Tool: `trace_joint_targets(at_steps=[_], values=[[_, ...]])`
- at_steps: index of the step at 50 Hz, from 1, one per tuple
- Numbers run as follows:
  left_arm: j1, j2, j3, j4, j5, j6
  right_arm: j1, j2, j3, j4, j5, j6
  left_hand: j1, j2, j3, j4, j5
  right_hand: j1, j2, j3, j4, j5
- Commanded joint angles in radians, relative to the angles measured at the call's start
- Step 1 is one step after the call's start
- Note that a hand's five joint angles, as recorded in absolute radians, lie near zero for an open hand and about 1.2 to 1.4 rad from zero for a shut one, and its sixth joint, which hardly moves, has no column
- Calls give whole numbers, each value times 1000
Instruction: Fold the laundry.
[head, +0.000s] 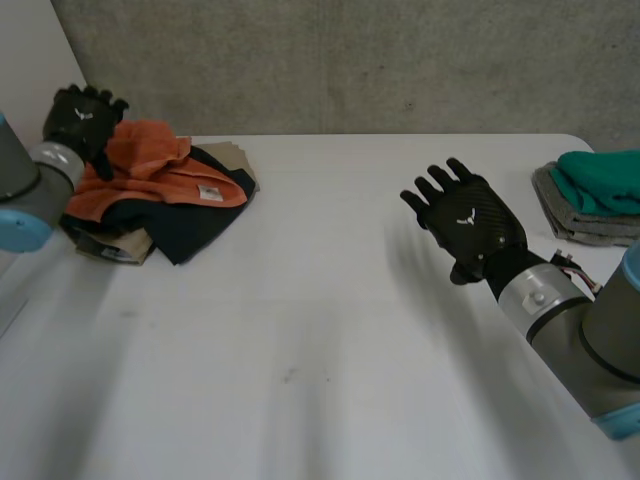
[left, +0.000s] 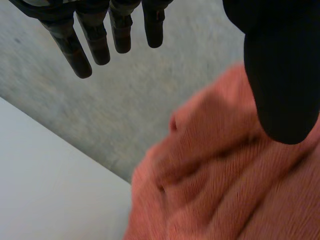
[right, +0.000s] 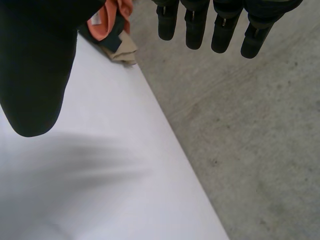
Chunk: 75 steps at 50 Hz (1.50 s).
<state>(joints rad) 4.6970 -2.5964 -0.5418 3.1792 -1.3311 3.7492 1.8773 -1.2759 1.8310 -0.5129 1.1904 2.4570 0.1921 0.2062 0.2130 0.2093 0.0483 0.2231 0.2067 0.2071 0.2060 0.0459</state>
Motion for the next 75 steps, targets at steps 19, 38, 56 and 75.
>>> trace_joint_targets(at_steps=[19, 38, 56, 75], values=[[-104, 93, 146, -177, 6, -324, -17, -2, 44, -6, 52, 7, 1204, 1190, 1183, 1187, 1173, -49, -32, -33, -31, -46], [-575, 662, -745, 44, 4, -422, -17, -31, 18, 68, 130, 28, 1204, 1190, 1183, 1187, 1173, -49, -32, -33, -31, -46], [-640, 619, -845, 125, 4, -410, -20, -31, -10, 159, 192, 39, 142, 128, 121, 125, 111, -49, -32, -33, -31, -46], [-321, 921, -1342, 2, -77, -246, 146, -8, -79, 464, 141, 255, 353, 339, 332, 336, 322, -49, -32, -33, -31, -46]])
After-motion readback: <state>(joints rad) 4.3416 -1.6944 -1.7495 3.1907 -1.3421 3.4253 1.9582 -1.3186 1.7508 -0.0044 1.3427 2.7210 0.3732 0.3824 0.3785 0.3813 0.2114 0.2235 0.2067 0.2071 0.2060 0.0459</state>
